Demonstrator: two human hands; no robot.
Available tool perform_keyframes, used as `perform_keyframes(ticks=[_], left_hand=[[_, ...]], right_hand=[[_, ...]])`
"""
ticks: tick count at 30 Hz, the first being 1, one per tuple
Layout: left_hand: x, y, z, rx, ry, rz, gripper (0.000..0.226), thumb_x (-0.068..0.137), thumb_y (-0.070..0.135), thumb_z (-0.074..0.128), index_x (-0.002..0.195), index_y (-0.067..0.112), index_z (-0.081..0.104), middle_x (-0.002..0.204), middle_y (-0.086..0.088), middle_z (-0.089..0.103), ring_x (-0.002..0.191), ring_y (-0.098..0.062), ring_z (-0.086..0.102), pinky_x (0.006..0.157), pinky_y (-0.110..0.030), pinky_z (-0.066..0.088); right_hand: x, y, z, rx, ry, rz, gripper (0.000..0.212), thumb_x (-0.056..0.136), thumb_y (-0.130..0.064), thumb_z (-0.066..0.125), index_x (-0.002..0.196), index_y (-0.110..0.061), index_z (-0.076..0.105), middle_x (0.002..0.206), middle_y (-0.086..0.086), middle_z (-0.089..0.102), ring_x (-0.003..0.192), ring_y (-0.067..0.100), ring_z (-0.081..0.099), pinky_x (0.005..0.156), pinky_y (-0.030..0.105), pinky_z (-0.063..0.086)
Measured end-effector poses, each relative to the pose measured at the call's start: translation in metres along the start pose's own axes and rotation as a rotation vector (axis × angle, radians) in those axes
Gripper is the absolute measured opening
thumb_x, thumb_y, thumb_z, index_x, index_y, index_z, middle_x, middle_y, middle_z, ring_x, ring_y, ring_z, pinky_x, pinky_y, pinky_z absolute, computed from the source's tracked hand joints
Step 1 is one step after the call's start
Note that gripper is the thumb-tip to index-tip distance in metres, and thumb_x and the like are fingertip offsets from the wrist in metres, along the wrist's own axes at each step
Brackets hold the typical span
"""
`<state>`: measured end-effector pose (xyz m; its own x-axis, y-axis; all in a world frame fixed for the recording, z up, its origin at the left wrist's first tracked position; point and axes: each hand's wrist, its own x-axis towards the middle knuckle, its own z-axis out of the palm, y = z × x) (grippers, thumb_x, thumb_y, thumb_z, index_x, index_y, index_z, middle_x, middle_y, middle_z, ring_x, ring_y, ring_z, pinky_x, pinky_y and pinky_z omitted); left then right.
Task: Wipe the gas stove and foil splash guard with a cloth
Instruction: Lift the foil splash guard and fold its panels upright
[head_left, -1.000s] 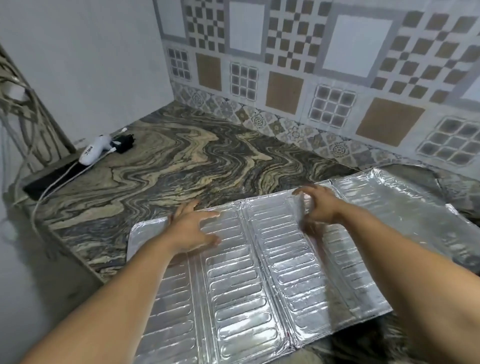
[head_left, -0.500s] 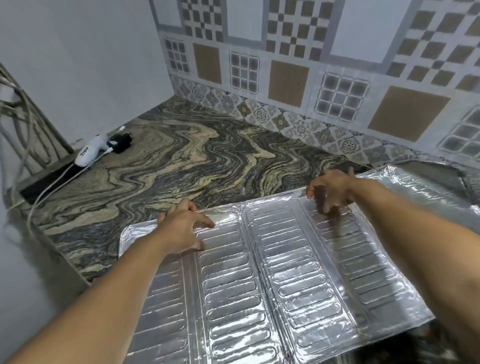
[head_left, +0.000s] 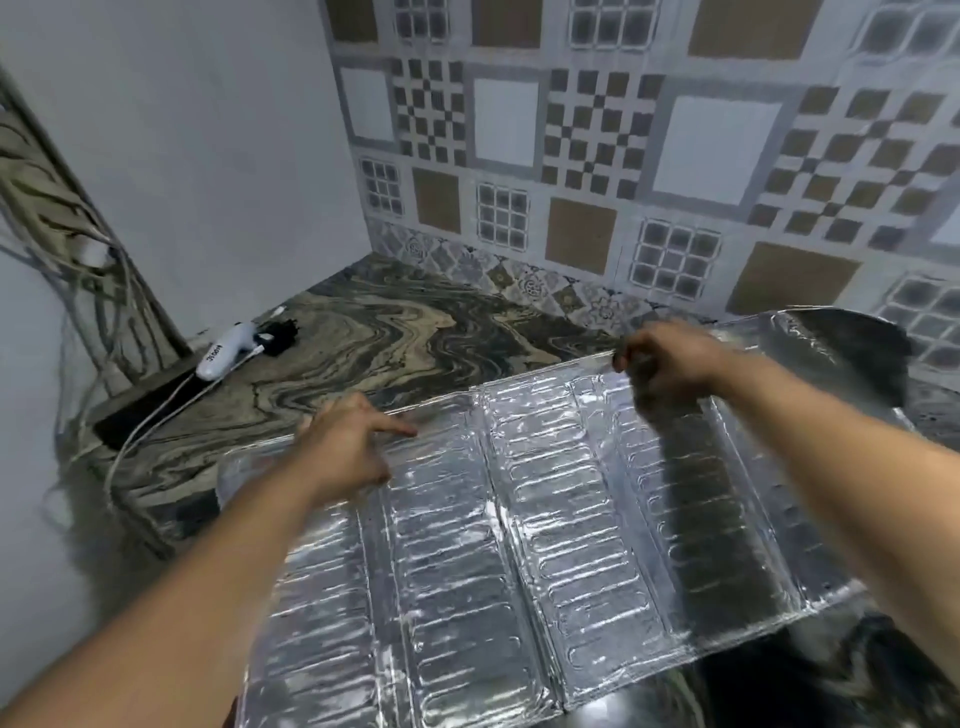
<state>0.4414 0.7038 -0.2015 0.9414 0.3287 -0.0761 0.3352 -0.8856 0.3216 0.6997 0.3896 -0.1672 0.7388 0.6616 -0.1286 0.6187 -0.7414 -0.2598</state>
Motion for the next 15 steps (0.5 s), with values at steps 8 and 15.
perform_keyframes(ticks=[8, 15], left_hand=[[-0.012, 0.005, -0.082, 0.082, 0.303, 0.018, 0.051, 0.091, 0.017, 0.058, 0.115, 0.061, 0.059, 0.112, 0.005, 0.051, 0.112, -0.026, 0.044, 0.097, -0.043, 0.029], [-0.039, 0.013, -0.152, 0.1, 0.366, 0.117, 0.058, 0.086, 0.005, 0.048, 0.125, 0.045, 0.063, 0.124, -0.007, 0.062, 0.114, -0.034, 0.057, 0.092, -0.043, 0.05]], right_hand=[[-0.014, -0.052, -0.067, -0.283, 0.399, -0.145, 0.043, 0.067, -0.024, 0.083, 0.107, -0.026, 0.069, 0.106, 0.004, 0.066, 0.1, 0.033, 0.056, 0.075, 0.033, 0.036], [-0.057, -0.07, -0.105, -0.306, 0.588, -0.138, 0.043, 0.071, 0.007, 0.064, 0.098, -0.026, 0.072, 0.097, 0.004, 0.068, 0.092, 0.031, 0.062, 0.096, 0.052, 0.04]])
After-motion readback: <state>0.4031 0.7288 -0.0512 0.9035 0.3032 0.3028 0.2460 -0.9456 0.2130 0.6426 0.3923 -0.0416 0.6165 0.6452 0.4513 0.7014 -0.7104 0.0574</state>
